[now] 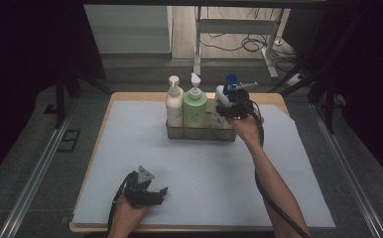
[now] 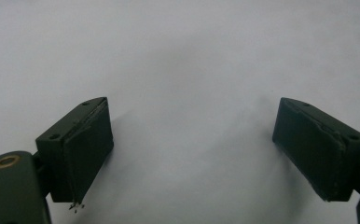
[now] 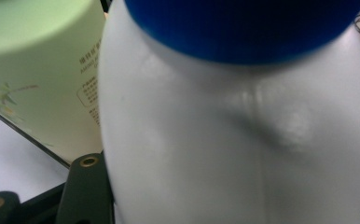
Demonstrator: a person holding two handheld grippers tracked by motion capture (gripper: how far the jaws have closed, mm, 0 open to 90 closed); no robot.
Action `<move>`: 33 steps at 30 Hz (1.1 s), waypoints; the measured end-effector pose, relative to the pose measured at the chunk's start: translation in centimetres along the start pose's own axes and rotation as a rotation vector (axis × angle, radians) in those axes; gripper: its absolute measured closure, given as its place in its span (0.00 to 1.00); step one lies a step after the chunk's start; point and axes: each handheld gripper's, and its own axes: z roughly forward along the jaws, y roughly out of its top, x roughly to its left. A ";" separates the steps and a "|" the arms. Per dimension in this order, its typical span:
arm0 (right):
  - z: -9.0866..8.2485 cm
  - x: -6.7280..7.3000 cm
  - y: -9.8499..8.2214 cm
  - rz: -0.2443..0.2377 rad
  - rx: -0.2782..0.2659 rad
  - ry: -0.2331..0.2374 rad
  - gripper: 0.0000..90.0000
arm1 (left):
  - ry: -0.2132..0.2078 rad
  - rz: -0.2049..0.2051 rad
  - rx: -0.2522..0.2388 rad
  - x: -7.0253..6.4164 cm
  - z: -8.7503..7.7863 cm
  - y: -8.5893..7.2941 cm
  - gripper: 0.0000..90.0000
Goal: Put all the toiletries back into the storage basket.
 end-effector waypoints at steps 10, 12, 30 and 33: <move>0.4 0.1 0.0 -0.018 0.015 0.002 0.43 | 0.001 0.000 0.001 0.0 0.0 0.0 0.13; 0.5 0.1 0.0 -0.025 0.013 -0.001 0.43 | 0.001 0.001 0.001 0.0 0.0 0.0 0.13; -0.4 0.0 0.1 -0.038 -0.019 -0.003 0.40 | 0.000 0.000 0.000 0.0 0.0 0.0 0.13; -0.8 -0.1 -0.1 -0.036 -0.023 0.004 0.40 | 0.000 0.000 0.000 0.0 0.0 0.0 0.13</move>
